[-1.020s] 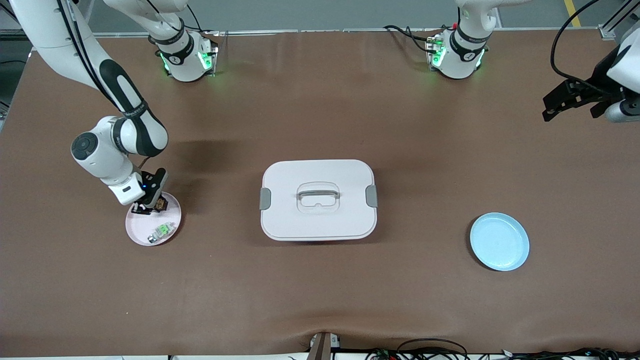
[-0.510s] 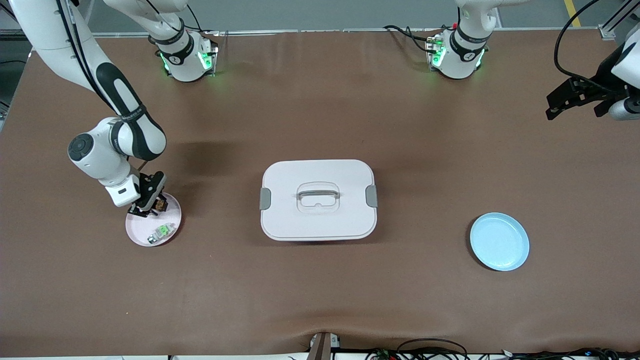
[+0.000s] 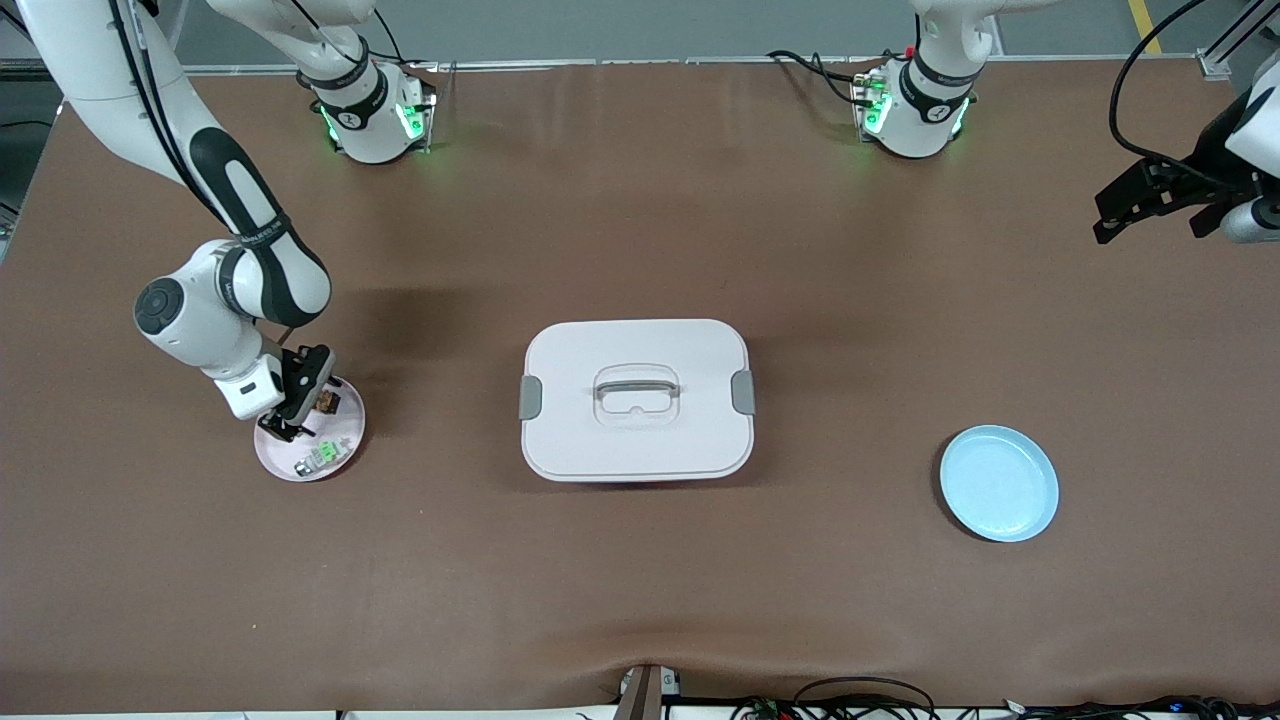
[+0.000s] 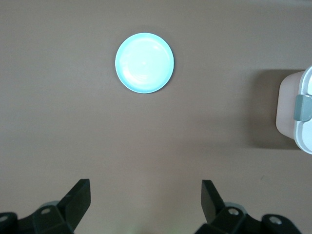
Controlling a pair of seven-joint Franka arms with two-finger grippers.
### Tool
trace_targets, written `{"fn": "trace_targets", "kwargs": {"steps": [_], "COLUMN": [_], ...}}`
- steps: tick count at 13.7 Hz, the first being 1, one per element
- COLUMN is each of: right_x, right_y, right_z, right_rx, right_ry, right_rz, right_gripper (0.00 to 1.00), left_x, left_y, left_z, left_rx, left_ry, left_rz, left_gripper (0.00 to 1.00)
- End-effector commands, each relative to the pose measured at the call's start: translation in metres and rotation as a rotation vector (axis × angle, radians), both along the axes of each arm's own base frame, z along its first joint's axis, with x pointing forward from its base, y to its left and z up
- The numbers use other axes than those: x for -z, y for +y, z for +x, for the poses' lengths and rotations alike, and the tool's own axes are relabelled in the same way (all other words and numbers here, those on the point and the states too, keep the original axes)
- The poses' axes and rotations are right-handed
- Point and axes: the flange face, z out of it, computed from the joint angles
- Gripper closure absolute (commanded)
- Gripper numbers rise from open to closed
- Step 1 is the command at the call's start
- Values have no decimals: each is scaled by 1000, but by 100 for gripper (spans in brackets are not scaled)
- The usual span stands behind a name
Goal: Transfer orange switch to right arm and place
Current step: 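Lower the switch onto the pink plate and open the right gripper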
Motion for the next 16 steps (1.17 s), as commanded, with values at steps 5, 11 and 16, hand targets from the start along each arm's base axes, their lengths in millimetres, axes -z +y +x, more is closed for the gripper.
{"fn": "trace_targets", "kwargs": {"steps": [5, 11, 16], "right_x": [-50, -115, -170], "right_y": [1, 10, 4], "right_z": [33, 53, 76], "right_rx": [-18, 158, 280], "right_ry": [60, 128, 166], "right_rz": [67, 98, 14], "right_gripper": [0, 0, 0], "left_x": [-2, -1, 3], "left_y": [16, 25, 16], "left_z": [-8, -8, -6], "left_rx": [-11, -26, 23], "left_ry": [4, 10, 22], "left_rz": [-10, -13, -67], "left_gripper": [0, 0, 0]}}
